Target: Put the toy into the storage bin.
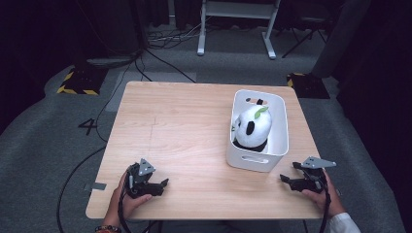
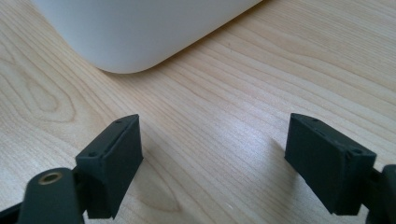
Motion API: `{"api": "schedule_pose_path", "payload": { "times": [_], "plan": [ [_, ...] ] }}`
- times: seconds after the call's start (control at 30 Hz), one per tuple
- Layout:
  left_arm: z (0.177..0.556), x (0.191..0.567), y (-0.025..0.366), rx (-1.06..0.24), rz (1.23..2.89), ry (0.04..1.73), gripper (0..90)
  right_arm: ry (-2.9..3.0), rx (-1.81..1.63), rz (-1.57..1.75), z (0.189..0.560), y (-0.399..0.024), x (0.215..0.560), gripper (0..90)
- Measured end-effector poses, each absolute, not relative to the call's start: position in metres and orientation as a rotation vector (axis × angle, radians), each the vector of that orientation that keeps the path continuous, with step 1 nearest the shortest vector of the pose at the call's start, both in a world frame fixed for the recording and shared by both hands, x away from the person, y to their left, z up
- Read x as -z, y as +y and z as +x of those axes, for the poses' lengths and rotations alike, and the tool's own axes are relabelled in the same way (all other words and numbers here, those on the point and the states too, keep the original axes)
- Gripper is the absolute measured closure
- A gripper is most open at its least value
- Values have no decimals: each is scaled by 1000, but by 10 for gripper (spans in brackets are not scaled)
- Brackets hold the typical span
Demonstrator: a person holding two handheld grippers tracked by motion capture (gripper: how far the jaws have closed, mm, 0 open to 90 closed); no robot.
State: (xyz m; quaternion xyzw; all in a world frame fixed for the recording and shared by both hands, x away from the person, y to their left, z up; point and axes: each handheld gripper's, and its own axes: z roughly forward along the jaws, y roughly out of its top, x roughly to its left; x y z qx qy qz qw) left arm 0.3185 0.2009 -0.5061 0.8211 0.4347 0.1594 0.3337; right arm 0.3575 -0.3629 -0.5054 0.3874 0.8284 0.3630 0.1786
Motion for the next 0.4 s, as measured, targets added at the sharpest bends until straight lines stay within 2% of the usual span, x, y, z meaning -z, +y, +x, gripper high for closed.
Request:
{"api": "schedule_pose_path", "payload": {
  "times": [0.4],
  "plan": [
    [319,506,201,-417,2145,1133,152,2343,-1027,1093,357,-363,505,187]
  ]
}}
